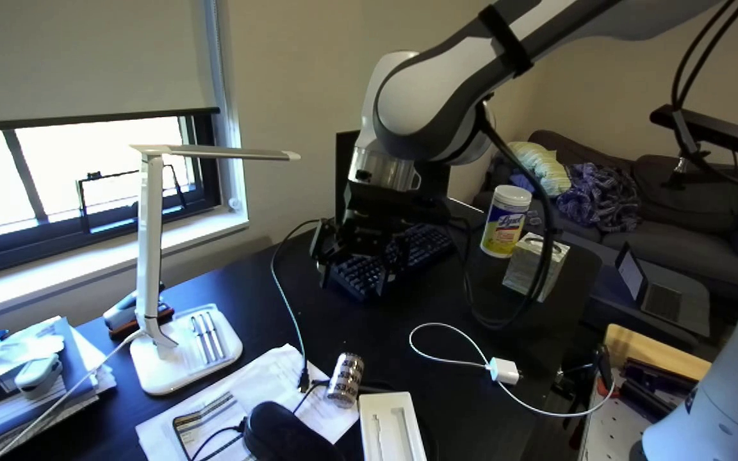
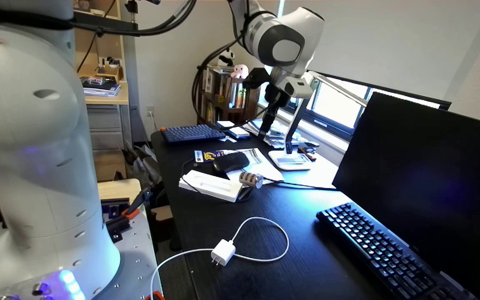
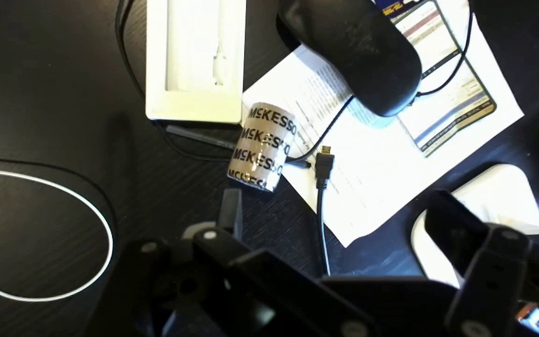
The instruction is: Put the brown object in the box
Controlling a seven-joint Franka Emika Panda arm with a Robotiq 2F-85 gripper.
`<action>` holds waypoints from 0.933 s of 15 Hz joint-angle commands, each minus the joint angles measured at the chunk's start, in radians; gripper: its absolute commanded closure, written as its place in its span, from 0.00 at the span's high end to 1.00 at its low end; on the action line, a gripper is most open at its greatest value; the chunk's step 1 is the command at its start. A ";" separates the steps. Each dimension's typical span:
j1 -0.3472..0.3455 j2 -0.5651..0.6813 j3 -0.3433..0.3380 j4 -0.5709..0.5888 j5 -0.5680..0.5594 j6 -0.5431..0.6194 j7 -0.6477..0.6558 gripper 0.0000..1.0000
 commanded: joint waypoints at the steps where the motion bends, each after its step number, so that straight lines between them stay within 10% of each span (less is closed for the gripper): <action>1: 0.002 0.002 -0.002 0.001 0.000 -0.002 0.007 1.00; 14: 0.209 0.220 -0.040 0.045 -0.720 -0.012 0.892 1.00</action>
